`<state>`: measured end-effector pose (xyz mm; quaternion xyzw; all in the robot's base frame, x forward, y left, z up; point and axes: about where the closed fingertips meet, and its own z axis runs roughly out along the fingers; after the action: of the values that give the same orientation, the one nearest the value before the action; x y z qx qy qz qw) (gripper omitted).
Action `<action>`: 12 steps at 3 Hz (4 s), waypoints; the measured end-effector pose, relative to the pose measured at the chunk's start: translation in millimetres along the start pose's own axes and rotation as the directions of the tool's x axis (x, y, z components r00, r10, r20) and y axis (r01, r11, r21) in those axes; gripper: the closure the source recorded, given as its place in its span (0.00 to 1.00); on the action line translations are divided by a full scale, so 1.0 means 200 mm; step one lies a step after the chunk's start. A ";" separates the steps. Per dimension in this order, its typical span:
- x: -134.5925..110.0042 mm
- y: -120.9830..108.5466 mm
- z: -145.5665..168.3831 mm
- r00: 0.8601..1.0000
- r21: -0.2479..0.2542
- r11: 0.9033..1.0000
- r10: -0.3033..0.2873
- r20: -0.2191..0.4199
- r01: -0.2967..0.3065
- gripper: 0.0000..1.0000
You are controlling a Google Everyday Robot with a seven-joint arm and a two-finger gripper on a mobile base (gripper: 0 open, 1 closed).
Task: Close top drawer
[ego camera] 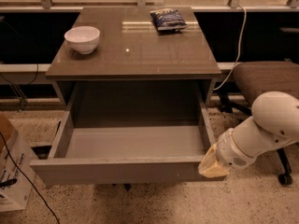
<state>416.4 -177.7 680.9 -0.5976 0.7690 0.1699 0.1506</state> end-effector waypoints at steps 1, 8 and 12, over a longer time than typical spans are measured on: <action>0.02 -0.07 0.06 0.999 0.007 1.000 0.013 0.041 -0.013 1.00; -0.31 -0.68 0.27 0.987 0.285 0.952 -0.139 0.078 0.111 1.00; -0.44 -1.10 0.16 0.956 0.479 0.868 -0.239 0.168 0.133 0.36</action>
Offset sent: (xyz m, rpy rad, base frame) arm 0.0124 -0.0019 -0.0138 0.0382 -0.0099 -0.0186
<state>652.3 -138.0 673.1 -0.5934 0.7040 0.0320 0.3889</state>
